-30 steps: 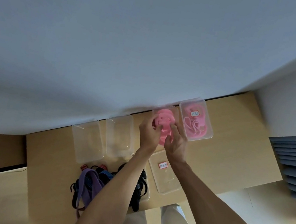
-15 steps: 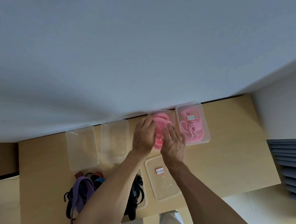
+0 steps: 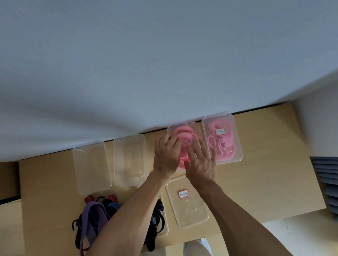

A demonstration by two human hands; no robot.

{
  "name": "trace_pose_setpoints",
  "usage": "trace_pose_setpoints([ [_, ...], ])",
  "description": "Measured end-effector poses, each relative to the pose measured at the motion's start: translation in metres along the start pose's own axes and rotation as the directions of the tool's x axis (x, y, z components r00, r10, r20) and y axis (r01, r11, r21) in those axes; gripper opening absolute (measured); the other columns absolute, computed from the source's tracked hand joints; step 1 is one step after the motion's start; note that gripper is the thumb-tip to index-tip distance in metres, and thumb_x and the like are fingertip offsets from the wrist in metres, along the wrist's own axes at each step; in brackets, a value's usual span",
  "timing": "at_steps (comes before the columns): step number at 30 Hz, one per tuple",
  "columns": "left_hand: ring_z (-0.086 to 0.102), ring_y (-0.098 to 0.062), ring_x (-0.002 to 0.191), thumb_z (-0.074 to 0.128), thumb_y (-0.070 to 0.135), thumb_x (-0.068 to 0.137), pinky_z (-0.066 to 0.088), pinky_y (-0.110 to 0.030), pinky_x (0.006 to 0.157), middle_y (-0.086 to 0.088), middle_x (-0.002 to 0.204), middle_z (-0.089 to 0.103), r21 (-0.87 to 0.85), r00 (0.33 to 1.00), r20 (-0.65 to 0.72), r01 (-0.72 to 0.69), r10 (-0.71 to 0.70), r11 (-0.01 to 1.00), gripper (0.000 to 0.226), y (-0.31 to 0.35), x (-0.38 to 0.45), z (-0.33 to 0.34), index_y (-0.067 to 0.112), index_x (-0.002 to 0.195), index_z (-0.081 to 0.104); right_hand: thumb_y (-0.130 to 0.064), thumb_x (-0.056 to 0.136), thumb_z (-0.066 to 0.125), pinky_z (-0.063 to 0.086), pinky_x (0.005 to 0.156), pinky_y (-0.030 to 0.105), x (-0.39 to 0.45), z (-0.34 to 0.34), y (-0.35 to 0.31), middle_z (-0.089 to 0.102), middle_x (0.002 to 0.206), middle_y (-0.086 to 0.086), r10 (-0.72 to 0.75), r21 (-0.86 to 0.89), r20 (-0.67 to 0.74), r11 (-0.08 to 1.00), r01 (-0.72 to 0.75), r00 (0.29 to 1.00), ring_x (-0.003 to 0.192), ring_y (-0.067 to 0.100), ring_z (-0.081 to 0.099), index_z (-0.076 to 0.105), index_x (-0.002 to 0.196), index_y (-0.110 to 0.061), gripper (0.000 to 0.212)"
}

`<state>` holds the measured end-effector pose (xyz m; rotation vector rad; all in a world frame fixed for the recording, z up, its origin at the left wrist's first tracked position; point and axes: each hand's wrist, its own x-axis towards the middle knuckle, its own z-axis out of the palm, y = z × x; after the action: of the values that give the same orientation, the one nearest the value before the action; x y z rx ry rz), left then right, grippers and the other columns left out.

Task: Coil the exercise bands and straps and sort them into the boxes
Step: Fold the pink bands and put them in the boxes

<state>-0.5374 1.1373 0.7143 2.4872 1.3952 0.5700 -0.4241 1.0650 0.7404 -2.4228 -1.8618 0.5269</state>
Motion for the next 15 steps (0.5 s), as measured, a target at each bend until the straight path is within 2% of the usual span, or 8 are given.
trace_pose_setpoints([
  [2, 0.062, -0.027, 0.087, 0.073, 0.011, 0.089, 0.046, -0.039, 0.081, -0.003, 0.1, 0.071, 0.001, 1.0, -0.019, 0.0, 0.0, 1.0, 0.007, 0.0, -0.001, 0.004, 0.012, 0.096, 0.072, -0.013, 0.076, 0.083, 0.03, 0.114, 0.063, 0.006, -0.001, 0.002, 0.047, 0.152, 0.008, 0.0, -0.072, 0.027, 0.997, 0.002, 1.0, 0.145, 0.037, 0.035, 0.059, 0.137, -0.01, 0.066],
  [4, 0.065, -0.028, 0.091, 0.071, 0.009, 0.089, 0.048, -0.039, 0.083, -0.006, 0.109, 0.071, 0.002, 0.999, -0.035, -0.019, 0.019, 1.0, 0.012, -0.001, -0.001, 0.006, 0.011, 0.101, 0.073, -0.015, 0.087, 0.074, 0.01, 0.121, 0.06, 0.012, 0.0, -0.003, 0.038, 0.158, 0.006, 0.022, -0.143, 0.059, 0.99, -0.013, 0.998, 0.151, 0.035, 0.021, 0.049, 0.145, -0.013, 0.063],
  [6, 0.066, -0.028, 0.101, 0.07, 0.009, 0.09, 0.049, -0.04, 0.09, -0.007, 0.119, 0.07, -0.017, 0.998, -0.025, -0.053, 0.052, 0.998, 0.018, -0.003, -0.002, 0.008, 0.012, 0.108, 0.073, -0.015, 0.095, 0.062, -0.012, 0.119, 0.054, 0.014, 0.006, -0.006, 0.025, 0.164, 0.004, 0.039, -0.159, 0.078, 0.987, -0.027, 0.996, 0.154, 0.033, 0.005, 0.034, 0.154, -0.015, 0.065],
  [7, 0.066, -0.027, 0.104, 0.07, 0.01, 0.091, 0.048, -0.04, 0.094, -0.007, 0.121, 0.069, -0.033, 0.998, -0.014, -0.063, 0.062, 0.997, 0.02, -0.005, -0.003, 0.008, 0.013, 0.11, 0.074, -0.013, 0.096, 0.06, -0.016, 0.117, 0.053, 0.013, 0.009, -0.007, 0.02, 0.166, 0.005, 0.045, -0.151, 0.076, 0.988, -0.033, 0.996, 0.154, 0.033, 0.001, 0.03, 0.156, -0.014, 0.067],
  [9, 0.067, -0.027, 0.105, 0.069, 0.014, 0.093, 0.046, -0.041, 0.098, -0.002, 0.12, 0.07, -0.046, 0.998, 0.009, -0.065, 0.065, 0.997, 0.019, -0.006, -0.004, 0.008, 0.015, 0.111, 0.074, -0.009, 0.095, 0.059, -0.009, 0.12, 0.054, 0.011, 0.009, -0.008, 0.021, 0.165, 0.007, 0.049, -0.113, 0.063, 0.993, -0.042, 0.997, 0.154, 0.034, 0.002, 0.031, 0.155, -0.012, 0.067],
  [11, 0.066, -0.028, 0.108, 0.066, 0.017, 0.095, 0.044, -0.043, 0.099, 0.0, 0.119, 0.071, -0.048, 0.998, 0.017, -0.058, 0.059, 0.997, 0.017, -0.003, -0.001, 0.006, 0.015, 0.11, 0.075, -0.006, 0.093, 0.062, 0.009, 0.121, 0.057, 0.01, 0.008, -0.009, 0.028, 0.162, 0.01, 0.051, -0.065, 0.021, 0.997, -0.05, 0.998, 0.153, 0.035, 0.011, 0.038, 0.152, -0.01, 0.064],
  [15, 0.062, -0.03, 0.119, 0.056, 0.02, 0.099, 0.042, -0.044, 0.101, -0.001, 0.122, 0.07, -0.069, 0.997, 0.046, -0.06, 0.063, 0.996, 0.024, 0.0, 0.006, -0.002, 0.013, 0.114, 0.073, -0.001, 0.079, 0.072, 0.03, 0.114, 0.061, 0.005, 0.009, -0.008, 0.044, 0.153, 0.016, -0.012, 0.042, -0.182, 0.999, 0.02, 0.983, 0.146, 0.035, 0.033, 0.052, 0.142, -0.003, 0.066],
])
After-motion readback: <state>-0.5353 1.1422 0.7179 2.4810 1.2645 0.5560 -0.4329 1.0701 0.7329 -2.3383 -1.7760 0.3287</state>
